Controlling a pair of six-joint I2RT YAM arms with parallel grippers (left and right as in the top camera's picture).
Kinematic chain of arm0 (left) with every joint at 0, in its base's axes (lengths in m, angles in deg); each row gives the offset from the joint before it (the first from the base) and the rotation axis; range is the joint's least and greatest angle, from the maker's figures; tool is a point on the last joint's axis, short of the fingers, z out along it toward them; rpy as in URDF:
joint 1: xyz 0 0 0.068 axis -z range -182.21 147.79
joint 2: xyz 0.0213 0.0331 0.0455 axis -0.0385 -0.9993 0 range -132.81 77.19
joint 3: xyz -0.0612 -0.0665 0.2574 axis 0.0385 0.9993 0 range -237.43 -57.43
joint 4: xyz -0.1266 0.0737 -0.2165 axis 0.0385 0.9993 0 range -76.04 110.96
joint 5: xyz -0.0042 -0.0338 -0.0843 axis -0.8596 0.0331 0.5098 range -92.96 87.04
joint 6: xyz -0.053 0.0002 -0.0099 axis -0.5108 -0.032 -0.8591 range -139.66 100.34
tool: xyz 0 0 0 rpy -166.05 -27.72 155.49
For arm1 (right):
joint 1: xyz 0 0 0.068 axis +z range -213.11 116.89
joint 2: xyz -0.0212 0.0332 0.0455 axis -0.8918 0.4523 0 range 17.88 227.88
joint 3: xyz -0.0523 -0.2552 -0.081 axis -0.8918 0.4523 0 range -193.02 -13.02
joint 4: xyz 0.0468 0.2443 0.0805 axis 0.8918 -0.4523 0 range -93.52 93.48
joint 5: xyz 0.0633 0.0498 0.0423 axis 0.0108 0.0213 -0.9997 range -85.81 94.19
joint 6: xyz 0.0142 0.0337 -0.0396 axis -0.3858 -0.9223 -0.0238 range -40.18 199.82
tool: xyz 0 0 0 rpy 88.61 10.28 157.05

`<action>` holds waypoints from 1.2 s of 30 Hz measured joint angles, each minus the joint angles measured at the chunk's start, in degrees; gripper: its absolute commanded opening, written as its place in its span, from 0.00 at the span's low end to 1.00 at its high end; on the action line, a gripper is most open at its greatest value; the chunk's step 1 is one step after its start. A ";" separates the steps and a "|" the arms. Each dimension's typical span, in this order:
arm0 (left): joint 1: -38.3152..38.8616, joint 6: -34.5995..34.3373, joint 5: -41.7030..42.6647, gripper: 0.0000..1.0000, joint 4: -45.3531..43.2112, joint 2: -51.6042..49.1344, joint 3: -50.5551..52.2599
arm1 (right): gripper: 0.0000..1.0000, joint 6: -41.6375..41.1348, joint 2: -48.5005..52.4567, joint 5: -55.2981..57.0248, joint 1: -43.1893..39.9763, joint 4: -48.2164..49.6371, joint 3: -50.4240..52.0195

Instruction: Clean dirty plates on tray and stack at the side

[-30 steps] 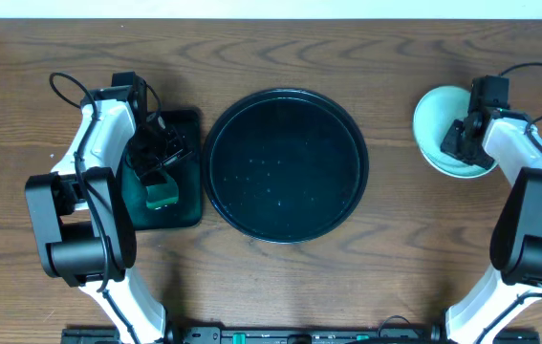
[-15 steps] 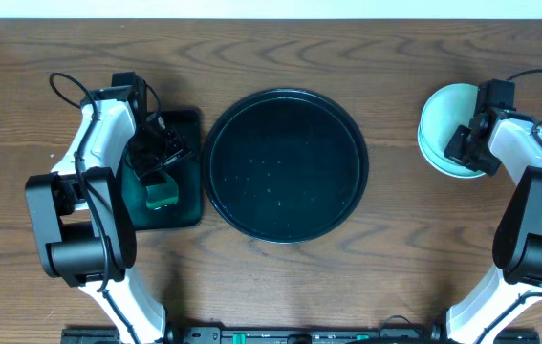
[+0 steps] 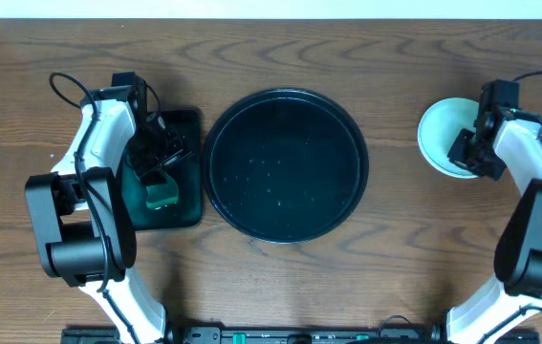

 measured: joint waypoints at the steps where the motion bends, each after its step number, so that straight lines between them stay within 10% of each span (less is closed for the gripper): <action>1: 0.00 0.00 0.00 0.80 -0.02 0.00 0.00 | 0.28 -0.28 -1.42 -0.20 0.00 0.09 0.02; 9: 0.00 0.00 0.00 0.80 -1.09 0.00 0.00 | 0.46 0.00 -15.30 -6.08 1.44 0.33 0.07; 17: 0.00 3.08 -0.02 0.80 -1.25 1.75 -1.57 | 0.98 2.23 -26.56 -11.69 7.69 -4.20 0.07; 36: 0.07 14.67 -5.03 0.80 6.73 52.37 -3.63 | 0.99 11.47 -30.18 -11.63 13.09 -3.39 0.09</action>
